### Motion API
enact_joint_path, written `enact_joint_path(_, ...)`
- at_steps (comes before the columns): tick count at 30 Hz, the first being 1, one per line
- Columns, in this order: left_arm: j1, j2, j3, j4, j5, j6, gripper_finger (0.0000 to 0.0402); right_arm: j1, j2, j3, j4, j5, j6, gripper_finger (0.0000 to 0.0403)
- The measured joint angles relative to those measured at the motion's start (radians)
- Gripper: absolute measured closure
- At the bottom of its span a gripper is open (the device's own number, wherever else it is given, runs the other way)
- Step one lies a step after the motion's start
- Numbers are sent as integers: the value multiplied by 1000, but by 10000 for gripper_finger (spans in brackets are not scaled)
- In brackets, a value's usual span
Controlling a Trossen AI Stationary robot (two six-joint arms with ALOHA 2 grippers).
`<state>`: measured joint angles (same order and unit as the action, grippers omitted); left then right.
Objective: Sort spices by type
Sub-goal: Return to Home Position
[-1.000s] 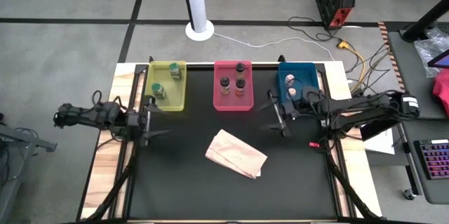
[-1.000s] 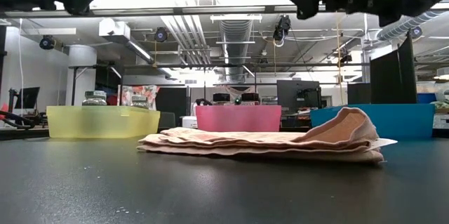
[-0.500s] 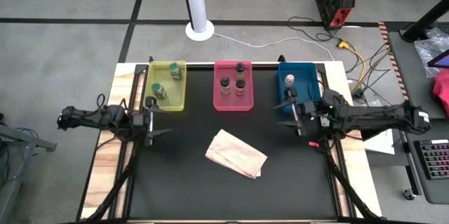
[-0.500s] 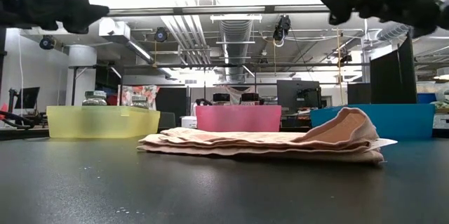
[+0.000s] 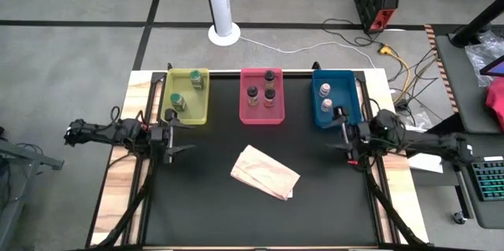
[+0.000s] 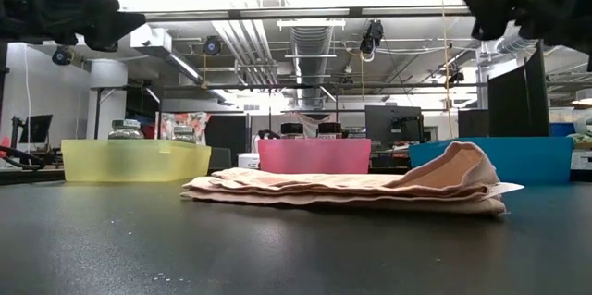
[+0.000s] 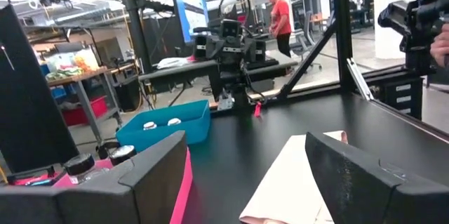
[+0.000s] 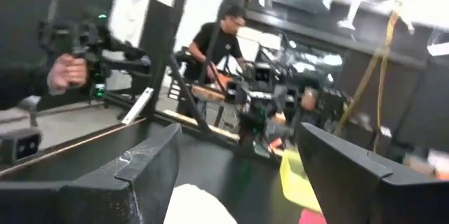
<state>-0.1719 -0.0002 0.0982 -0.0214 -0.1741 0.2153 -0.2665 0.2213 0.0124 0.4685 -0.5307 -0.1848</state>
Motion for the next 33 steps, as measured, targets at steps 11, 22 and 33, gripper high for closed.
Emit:
enact_joint_path(11, 0, 7, 0, -14, 0, 0, 127, 0, -220, 28, -143, -183, 32, 112)
enact_joint_path(22, -2, 31, -1, -19, 0, -15, 127, 0, -195, 0, -256, -183, -191, 98)
enact_joint_path(33, -2, 52, -1, -17, 0, -15, 127, 0, -191, -1, -255, -184, 242, 110)
